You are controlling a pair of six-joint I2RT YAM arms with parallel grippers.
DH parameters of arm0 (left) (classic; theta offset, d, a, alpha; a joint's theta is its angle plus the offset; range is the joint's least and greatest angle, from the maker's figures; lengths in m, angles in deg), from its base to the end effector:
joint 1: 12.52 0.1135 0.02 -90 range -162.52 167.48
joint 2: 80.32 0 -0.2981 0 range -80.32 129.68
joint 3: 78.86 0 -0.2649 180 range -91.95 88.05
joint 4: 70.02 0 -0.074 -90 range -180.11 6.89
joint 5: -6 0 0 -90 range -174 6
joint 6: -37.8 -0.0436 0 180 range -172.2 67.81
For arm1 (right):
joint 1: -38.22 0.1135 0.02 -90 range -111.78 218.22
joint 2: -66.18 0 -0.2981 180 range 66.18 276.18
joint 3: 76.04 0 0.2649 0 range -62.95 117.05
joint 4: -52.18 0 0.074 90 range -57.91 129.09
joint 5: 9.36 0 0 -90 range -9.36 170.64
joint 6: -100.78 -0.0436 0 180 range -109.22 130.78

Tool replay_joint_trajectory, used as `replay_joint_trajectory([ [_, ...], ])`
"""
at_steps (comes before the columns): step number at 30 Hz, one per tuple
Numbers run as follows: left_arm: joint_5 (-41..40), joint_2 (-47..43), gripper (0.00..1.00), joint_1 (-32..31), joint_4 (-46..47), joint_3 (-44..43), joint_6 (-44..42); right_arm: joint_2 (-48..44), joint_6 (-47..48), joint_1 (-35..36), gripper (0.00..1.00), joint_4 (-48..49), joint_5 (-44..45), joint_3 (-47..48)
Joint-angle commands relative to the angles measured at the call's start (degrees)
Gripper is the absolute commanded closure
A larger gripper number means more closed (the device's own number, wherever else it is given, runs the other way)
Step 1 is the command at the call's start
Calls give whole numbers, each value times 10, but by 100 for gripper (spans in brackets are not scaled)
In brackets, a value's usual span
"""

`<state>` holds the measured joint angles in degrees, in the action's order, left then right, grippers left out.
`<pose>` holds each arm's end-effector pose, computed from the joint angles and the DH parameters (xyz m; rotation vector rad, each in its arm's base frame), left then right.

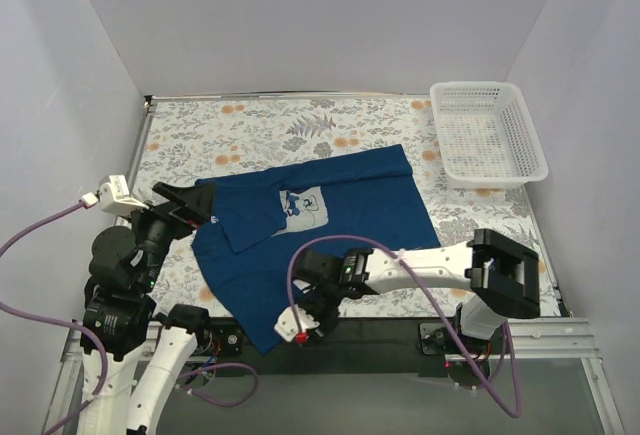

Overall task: Fold and stack the t-shirts
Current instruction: Fold the tshirt

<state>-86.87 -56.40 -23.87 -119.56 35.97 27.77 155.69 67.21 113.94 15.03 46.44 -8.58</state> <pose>0.0622 -0.0103 0.3921 -1.0773 1.5075 -1.1134 0.0550 0.3155 0.2176 -2.4395 0.8439 0.8988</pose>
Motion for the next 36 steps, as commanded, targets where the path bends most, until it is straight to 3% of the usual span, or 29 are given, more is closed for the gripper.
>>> replay_joint_trajectory([
  [1,-3,-18,10,2,18,-29,-48,60,-84,57,53,66,79,60],
  [5,-6,-22,10,2,2,-45,-58,104,-114,91,53,95,129,86],
  [15,-6,-29,10,2,-6,-47,-68,150,-132,114,56,116,157,97],
  [18,-4,-34,10,2,-8,-46,-69,159,-134,116,60,115,159,100],
  [24,9,-34,10,2,-5,-46,-76,166,-141,115,85,114,163,101],
  [29,28,-34,9,2,6,-43,-97,155,-160,94,98,112,150,109],
  [36,67,-20,8,2,32,-30,-132,118,-192,17,99,103,70,122],
])
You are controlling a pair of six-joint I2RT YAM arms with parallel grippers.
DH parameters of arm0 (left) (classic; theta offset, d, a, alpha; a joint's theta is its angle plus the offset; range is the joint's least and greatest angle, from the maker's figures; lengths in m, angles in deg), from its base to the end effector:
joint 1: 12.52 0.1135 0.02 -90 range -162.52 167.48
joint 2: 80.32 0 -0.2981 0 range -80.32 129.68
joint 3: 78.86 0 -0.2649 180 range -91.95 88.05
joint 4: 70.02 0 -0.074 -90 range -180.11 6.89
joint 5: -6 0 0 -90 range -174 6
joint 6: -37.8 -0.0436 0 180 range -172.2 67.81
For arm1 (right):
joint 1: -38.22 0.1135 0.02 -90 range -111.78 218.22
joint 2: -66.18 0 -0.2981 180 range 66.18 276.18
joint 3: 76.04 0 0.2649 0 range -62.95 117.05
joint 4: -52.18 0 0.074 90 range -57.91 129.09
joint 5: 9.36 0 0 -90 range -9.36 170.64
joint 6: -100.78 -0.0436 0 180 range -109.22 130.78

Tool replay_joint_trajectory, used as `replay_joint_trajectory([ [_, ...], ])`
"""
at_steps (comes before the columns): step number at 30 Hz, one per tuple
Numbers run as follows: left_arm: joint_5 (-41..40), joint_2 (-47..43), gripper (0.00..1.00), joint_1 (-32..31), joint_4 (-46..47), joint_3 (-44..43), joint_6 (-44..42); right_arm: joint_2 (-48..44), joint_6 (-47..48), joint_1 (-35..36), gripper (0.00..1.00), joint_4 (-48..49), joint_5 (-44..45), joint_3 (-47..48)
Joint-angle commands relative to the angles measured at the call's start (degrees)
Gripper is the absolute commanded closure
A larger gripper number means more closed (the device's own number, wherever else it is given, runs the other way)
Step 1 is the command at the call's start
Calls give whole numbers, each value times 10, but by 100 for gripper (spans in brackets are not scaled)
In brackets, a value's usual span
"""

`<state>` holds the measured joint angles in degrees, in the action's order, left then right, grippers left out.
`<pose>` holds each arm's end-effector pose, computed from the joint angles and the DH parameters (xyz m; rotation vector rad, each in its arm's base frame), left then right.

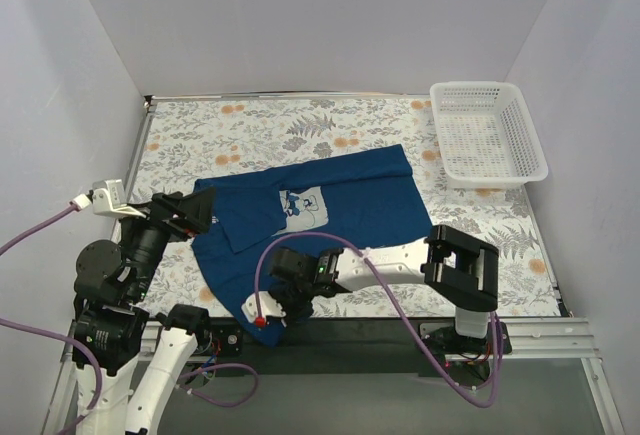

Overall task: Fold and stack the t-shirts
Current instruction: Fold the tshirt

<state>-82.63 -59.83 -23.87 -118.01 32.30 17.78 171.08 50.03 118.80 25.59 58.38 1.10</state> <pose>0.0335 -0.0078 0.4165 -0.8053 1.4755 -1.1174 0.0488 0.3951 0.1853 -2.3220 1.1560 0.7703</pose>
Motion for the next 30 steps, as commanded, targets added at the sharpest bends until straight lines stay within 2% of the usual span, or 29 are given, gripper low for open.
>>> replay_joint_trajectory([
  [1,31,17,8,1,20,10,-34,-40,-22,-50,99,-5,-73,26],
  [7,72,38,8,2,49,24,-74,-65,-33,-130,99,-25,-196,40],
  [10,124,48,8,2,62,41,-111,-64,-43,-169,99,-33,-266,54],
  [13,145,55,10,2,60,45,-129,-60,17,-167,99,-84,-288,63],
  [15,137,51,10,2,61,45,-133,-65,48,-145,97,-103,-258,58],
  [16,131,47,10,2,62,44,-134,-67,64,-114,87,-104,-242,44],
  [19,109,28,10,2,68,47,-129,-63,80,-55,71,-101,-175,39],
  [22,96,12,9,2,65,49,-123,-36,71,-23,62,-97,-124,52],
  [24,85,7,7,2,56,49,-118,-13,65,-12,58,-95,-96,66],
  [30,59,3,2,2,39,47,-110,25,61,19,57,-83,-32,74],
])
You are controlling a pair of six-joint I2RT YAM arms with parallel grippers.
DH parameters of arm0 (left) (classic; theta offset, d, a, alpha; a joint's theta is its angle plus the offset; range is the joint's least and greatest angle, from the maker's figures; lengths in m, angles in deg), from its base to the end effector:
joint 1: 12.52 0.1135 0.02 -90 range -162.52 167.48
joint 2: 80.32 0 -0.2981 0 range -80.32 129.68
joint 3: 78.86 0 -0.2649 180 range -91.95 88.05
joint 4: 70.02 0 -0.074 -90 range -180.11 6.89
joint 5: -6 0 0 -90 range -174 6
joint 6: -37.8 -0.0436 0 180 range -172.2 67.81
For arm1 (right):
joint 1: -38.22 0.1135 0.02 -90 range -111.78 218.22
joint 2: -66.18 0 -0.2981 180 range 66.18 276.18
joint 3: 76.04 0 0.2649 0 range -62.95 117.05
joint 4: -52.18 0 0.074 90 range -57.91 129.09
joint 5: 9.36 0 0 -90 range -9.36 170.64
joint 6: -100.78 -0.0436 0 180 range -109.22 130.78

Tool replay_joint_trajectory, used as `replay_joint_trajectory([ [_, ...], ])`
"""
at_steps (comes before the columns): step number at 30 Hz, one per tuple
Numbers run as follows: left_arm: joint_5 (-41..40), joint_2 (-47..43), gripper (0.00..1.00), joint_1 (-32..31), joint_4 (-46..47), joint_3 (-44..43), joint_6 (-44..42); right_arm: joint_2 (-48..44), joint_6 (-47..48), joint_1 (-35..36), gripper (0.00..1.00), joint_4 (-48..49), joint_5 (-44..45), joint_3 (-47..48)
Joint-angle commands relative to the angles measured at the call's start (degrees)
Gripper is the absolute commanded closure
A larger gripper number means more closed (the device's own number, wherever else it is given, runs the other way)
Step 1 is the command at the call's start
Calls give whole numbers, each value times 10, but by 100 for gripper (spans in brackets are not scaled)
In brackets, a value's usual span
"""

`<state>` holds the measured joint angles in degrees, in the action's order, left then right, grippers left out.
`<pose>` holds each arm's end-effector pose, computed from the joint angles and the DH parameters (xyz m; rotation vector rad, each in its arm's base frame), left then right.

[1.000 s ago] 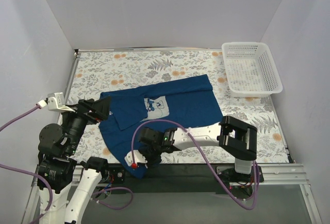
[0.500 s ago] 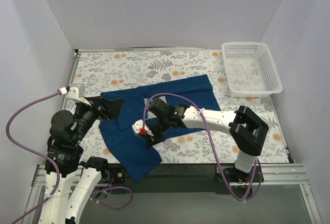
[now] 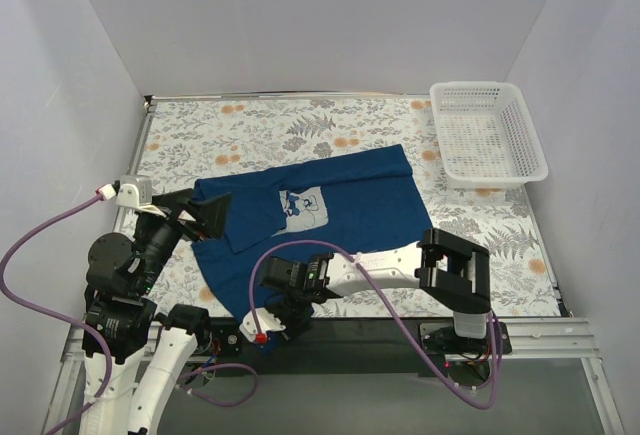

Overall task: Fold and stack the t-shirts
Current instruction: Fold the tshirt

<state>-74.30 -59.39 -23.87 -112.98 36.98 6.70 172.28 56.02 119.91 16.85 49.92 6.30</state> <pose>0.0491 -0.0173 0.4020 -0.5425 1.5843 -1.0803 0.0361 0.4014 0.1975 -2.4600 1.0035 0.9203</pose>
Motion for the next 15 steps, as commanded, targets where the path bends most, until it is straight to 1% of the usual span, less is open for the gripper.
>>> replay_joint_trajectory([
  [1,-26,0,2,2,-13,0,4,18,0,9,57,5,58,23],
  [5,-29,-1,2,2,-21,3,8,34,-6,10,57,11,76,25],
  [8,-32,0,2,2,-27,2,9,43,-7,11,60,12,79,24],
  [11,-29,-2,2,2,-27,4,7,48,-8,11,68,14,78,21],
  [12,-26,-3,2,2,-25,4,5,48,-8,11,74,14,77,21],
  [14,-20,-3,2,2,-26,3,-2,46,-10,11,82,14,75,21],
  [15,-14,-2,2,2,-25,1,-4,45,-11,10,88,14,72,22],
])
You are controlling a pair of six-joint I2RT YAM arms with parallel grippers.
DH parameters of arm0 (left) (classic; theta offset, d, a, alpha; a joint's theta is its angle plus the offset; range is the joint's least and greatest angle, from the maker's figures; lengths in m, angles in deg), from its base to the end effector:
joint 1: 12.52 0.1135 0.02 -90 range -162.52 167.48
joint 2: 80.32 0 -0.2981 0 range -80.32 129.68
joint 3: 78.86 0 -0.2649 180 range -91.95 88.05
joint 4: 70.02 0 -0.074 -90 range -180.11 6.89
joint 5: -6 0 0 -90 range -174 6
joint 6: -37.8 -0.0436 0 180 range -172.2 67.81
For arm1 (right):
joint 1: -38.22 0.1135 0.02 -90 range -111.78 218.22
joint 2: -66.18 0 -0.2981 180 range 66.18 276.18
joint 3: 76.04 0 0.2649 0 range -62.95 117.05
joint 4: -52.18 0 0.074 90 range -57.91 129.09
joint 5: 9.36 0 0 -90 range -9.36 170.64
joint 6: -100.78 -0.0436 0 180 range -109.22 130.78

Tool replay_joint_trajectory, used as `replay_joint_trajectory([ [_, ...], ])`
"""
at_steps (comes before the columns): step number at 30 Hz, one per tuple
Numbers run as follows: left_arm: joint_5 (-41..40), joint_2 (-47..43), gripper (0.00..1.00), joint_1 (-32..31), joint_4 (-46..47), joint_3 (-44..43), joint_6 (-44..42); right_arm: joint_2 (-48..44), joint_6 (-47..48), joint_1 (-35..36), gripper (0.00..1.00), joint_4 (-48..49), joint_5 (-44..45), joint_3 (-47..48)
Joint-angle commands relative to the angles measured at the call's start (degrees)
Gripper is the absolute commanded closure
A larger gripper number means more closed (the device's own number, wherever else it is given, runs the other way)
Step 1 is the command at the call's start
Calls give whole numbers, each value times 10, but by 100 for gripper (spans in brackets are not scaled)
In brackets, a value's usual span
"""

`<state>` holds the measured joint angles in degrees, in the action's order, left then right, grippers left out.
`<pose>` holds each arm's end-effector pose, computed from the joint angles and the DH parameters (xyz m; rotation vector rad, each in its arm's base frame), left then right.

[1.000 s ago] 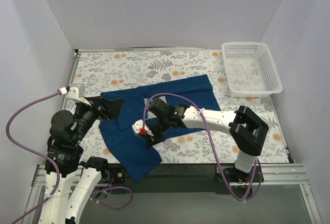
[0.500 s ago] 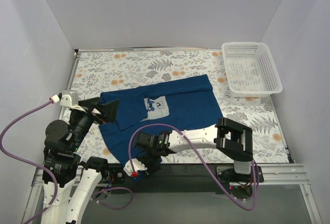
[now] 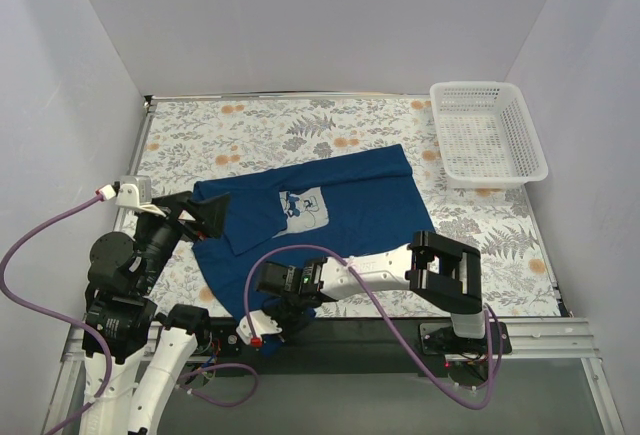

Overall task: Fold and stack the t-shirts
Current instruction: Fold the tshirt

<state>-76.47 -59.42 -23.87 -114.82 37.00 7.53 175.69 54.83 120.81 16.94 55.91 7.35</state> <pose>0.0495 -0.0158 0.3981 -0.5975 1.5960 -1.0531 0.0350 0.4108 0.1782 -2.4846 1.0792 0.7876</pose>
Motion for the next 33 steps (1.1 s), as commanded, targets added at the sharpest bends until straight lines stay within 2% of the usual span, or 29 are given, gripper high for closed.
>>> replay_joint_trajectory([
  [1,9,-3,2,2,-6,0,-16,9,0,0,90,13,10,12],
  [6,20,-2,2,2,-2,-8,-50,-10,-22,-31,98,11,-36,26],
  [10,58,1,2,2,17,-2,-86,-23,-34,-76,99,-3,-92,43],
  [13,122,9,2,2,29,11,-131,-33,-34,-116,99,-16,-143,51],
  [14,169,10,2,2,31,22,-145,-37,-33,-127,99,-19,-172,52],
  [20,289,6,2,0,62,68,-238,-23,-43,-232,99,-35,-305,65],
  [27,446,35,2,-4,39,129,-389,15,-77,-288,99,-37,-405,90],
  [33,488,79,8,-30,-9,163,-479,43,-107,-311,99,-35,-450,113],
])
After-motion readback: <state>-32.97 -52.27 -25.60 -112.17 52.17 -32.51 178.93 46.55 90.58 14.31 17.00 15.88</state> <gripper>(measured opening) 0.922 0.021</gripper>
